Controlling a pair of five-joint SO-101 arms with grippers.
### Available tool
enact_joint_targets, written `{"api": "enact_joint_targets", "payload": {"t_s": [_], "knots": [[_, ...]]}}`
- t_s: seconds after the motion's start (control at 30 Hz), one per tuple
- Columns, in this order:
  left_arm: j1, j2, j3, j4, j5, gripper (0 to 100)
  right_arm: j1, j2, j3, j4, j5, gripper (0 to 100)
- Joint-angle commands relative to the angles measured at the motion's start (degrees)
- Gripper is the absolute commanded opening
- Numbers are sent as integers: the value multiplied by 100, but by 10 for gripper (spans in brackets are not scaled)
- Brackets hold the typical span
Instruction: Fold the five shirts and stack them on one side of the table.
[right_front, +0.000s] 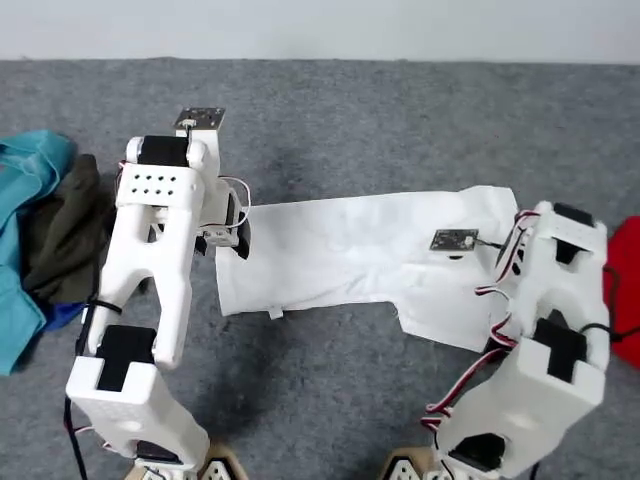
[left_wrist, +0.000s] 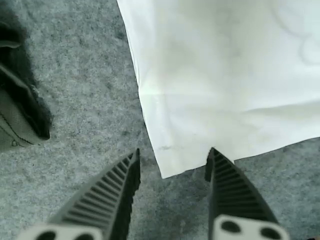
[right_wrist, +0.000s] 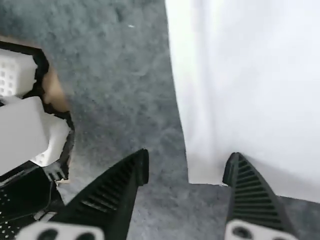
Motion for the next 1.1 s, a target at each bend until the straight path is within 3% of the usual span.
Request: {"api": "enact_joint_targets", "payload": {"t_s": [0.0, 0.17, 0.4, 0.77, 0.97, 1.07], "knots": [[35, -290, -13, 167, 53, 203, 145, 101, -9, -92, 132, 256], [35, -290, -13, 167, 53, 203, 163, 479, 9, -110, 308, 243], [35, -299, -13, 167, 53, 203, 136, 611, -9, -567, 316, 1], [44, -281, -13, 167, 53, 203, 127, 558, -26, -822, 299, 9], [44, -281, -13, 167, 53, 203, 136, -75, 0, -295, 299, 15], [44, -281, -13, 167, 53, 203, 136, -541, 9, 312, 308, 107]]}}
